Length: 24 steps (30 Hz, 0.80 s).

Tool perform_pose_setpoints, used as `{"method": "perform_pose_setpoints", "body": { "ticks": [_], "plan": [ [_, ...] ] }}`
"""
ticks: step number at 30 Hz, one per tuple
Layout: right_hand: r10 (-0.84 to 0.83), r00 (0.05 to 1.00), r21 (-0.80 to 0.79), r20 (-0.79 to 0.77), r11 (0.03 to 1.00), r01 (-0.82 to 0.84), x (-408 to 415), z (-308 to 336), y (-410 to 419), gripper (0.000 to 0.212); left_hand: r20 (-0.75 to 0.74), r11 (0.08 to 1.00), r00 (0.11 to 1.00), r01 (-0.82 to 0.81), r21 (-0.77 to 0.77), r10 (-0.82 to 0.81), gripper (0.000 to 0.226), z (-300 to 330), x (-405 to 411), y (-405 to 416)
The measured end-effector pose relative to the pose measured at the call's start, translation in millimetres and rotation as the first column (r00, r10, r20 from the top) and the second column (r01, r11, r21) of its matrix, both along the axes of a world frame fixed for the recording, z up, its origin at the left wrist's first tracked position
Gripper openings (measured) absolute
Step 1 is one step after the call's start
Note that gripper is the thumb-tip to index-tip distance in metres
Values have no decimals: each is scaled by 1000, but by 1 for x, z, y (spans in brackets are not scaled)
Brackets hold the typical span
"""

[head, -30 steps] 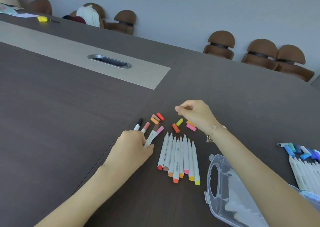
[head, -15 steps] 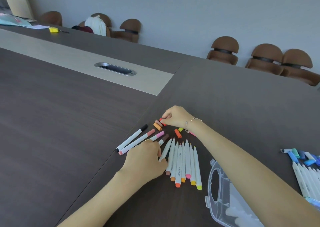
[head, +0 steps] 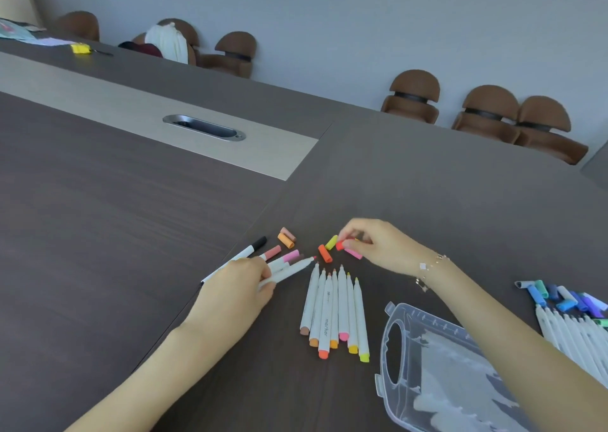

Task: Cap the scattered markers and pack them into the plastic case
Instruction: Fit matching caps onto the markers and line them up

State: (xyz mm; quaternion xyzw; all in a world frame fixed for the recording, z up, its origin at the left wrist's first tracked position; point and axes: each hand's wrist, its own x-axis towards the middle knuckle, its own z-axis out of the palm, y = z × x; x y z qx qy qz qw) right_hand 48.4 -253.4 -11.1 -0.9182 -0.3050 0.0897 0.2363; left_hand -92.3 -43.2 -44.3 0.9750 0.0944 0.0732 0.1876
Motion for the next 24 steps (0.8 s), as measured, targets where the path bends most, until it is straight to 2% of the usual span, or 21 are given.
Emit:
{"method": "perform_pose_setpoints", "body": {
  "ticks": [3,11,24],
  "plan": [
    [18,999,66,-47,998,-14,-7,-8,-7,12,9,998,1000,-15,-69,15,18,-1,-1,1],
    [71,994,160,-83,985,-57,-15,-13,6,14,46,997,999,-2,-82,6,19,0,-3,-2],
    [78,991,167,-111,984,-59,-16,-10,4,14,47,995,997,60,-80,-56,19,4,-2,-3]
  ]
}}
